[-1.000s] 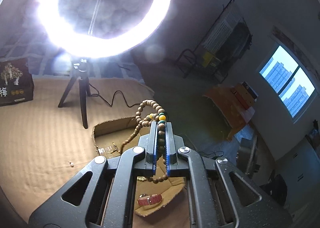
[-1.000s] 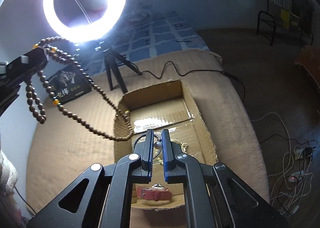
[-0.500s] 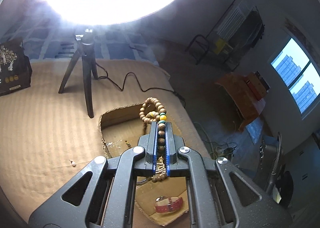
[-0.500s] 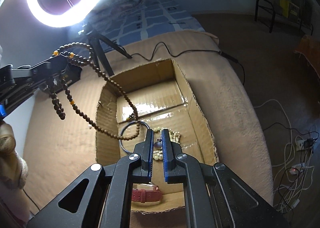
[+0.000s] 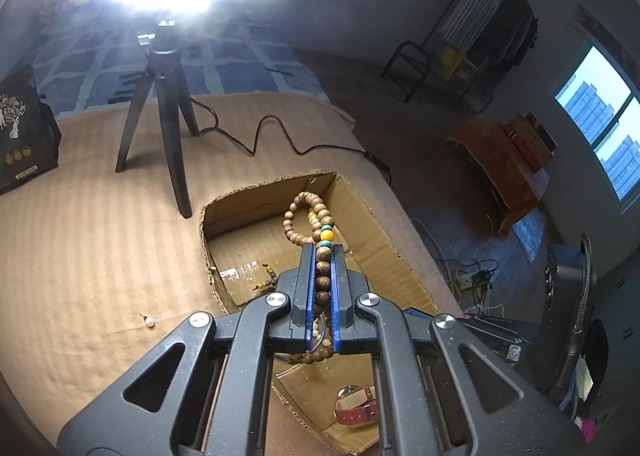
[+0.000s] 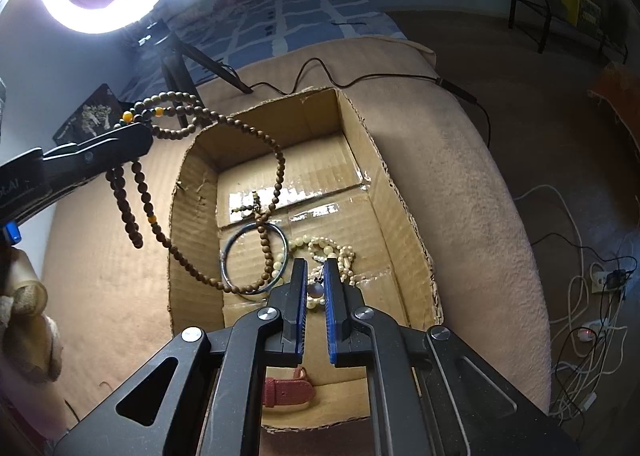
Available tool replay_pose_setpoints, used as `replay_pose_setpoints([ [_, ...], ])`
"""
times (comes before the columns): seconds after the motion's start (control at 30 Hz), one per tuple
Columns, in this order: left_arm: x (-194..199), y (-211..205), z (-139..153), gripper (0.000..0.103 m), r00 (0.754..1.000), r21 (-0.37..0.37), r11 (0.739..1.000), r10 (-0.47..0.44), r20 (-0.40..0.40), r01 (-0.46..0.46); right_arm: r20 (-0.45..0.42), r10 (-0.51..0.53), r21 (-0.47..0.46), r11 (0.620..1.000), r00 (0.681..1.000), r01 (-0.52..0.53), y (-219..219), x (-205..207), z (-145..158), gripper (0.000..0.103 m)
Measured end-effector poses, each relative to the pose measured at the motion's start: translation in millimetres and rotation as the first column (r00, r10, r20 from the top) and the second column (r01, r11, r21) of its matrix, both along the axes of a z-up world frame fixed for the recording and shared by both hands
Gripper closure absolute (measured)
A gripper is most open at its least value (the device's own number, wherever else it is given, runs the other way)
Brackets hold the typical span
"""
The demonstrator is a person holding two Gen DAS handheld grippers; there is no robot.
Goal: Organize jewelry
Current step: 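Open both tools to drop the beads and earring into the box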
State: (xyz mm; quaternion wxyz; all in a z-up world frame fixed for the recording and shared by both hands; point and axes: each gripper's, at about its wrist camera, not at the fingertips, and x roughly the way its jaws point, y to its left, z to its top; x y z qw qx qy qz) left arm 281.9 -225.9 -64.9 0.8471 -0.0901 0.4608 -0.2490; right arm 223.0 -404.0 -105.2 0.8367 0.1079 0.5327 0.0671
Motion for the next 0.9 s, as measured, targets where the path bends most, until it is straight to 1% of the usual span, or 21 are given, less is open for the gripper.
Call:
replay_pose_setpoints([
  [0.27,0,-5,-5,0.099,1.000,0.015,1.000,-0.006,-0.017,0.006,-0.014,-0.001,0.008,1.000,1.000,0.001,1,3,-5,0.096],
  [0.33,1,-5,-6,0.099,1.000,0.022,1.000,-0.005,-0.019,0.005,-0.017,-0.007,0.007,1.000,1.000,0.007,1,4,-5,0.083],
  [0.37,1,-5,-6,0.097,1.000,0.026,1.000,-0.005,-0.023,0.006,-0.016,-0.009,0.008,1.000,1.000,0.009,0,4,-5,0.064],
  [0.4,2,-6,-6,0.090,1.000,0.031,0.999,-0.005,-0.027,0.006,-0.011,-0.012,0.008,1.000,1.000,0.012,0,4,-5,0.048],
  [0.43,2,-6,-6,0.083,1.000,0.039,0.999,-0.002,-0.027,0.003,-0.003,-0.018,0.006,1.000,1.000,0.018,0,3,-4,0.045],
  [0.47,1,-5,-6,0.071,1.000,0.045,0.999,0.000,-0.023,0.001,0.000,-0.021,0.004,1.000,1.000,0.021,0,3,-3,0.044],
  [0.5,1,-5,-6,0.064,1.000,0.051,0.999,0.002,-0.015,-0.001,0.000,-0.020,0.006,1.000,1.000,0.020,0,3,-3,0.044],
  [0.53,0,-4,-5,0.064,1.000,0.061,0.998,0.006,-0.006,-0.006,-0.001,-0.021,0.010,1.000,1.000,0.021,-1,3,-3,0.044],
  [0.7,-2,3,-6,0.063,1.000,0.076,0.997,0.009,-0.009,-0.008,-0.009,-0.034,0.010,0.999,0.999,0.034,-2,3,-3,0.043],
  [0.9,-8,9,-3,0.063,1.000,0.092,0.996,0.013,-0.002,-0.013,0.006,-0.034,0.012,0.999,0.999,0.034,1,0,4,0.042],
])
